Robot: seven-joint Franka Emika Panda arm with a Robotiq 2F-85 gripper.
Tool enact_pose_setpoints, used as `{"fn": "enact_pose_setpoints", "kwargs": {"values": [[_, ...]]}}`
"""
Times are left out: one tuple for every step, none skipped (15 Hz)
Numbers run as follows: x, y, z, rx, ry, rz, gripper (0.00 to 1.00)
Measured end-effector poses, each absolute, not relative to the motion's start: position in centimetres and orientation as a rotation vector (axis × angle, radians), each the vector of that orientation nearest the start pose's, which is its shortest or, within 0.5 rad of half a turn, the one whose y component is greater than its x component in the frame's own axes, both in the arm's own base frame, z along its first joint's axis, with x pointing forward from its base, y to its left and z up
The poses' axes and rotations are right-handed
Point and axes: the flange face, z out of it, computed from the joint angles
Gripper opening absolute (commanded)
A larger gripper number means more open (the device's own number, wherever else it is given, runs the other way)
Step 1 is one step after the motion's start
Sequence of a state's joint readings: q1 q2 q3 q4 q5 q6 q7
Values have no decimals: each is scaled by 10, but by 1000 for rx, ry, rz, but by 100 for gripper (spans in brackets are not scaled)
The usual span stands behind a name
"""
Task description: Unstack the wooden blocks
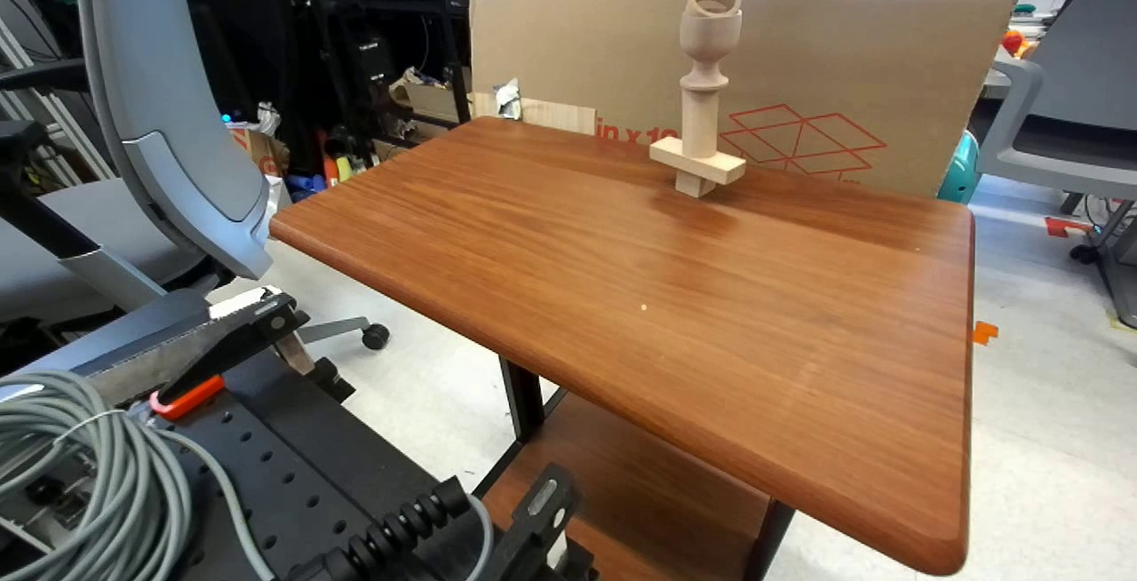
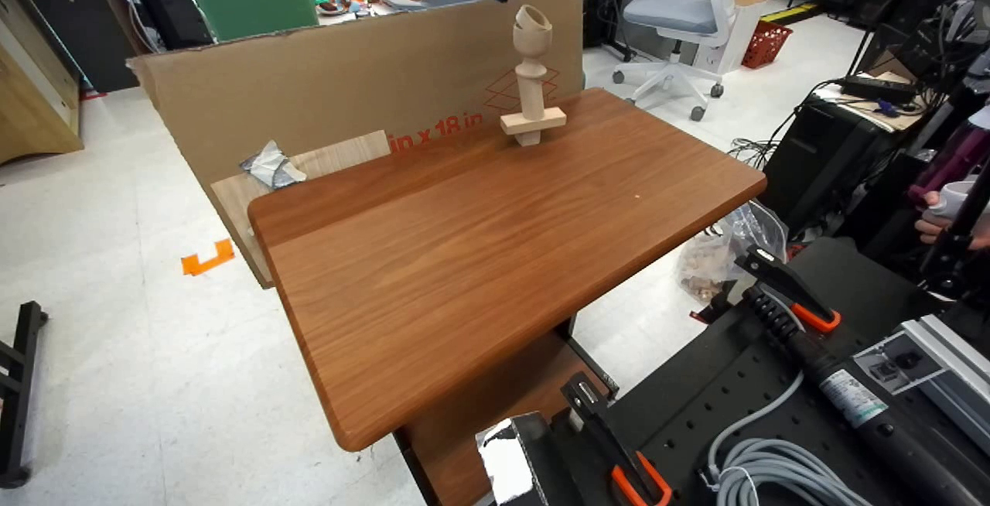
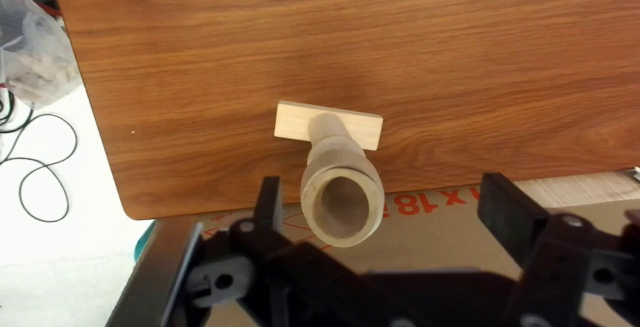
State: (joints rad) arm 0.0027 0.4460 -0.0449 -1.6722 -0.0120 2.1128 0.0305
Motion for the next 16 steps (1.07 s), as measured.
{"fn": "enact_pose_setpoints", "kwargs": {"values": [[671, -26, 342, -3170, 98, 13, 100], [674, -26, 339, -3171, 98, 18, 100], [677, -25, 336, -3171, 98, 23, 90], [679, -25, 334, -3172, 97, 28, 74], [681, -25, 332, -3172, 97, 32, 65], [683, -25, 330, -3172, 96, 36, 58], [685, -25, 328, -3172, 95, 42, 50], [686, -24, 326, -3172, 94, 53, 42], [687, -24, 325, -3172, 93, 63, 35], [688, -24, 324, -3172, 93, 75, 27], [689, -24, 323, -3172, 92, 84, 20], [689, -24, 322, -3172, 92, 90, 12], [689, -24, 321, -3172, 92, 101, 5], [689, -23, 321, -3172, 92, 110, 1], [689, -23, 321, -3171, 91, 116, 0], [689, -23, 322, -3171, 89, 121, 0]]}}
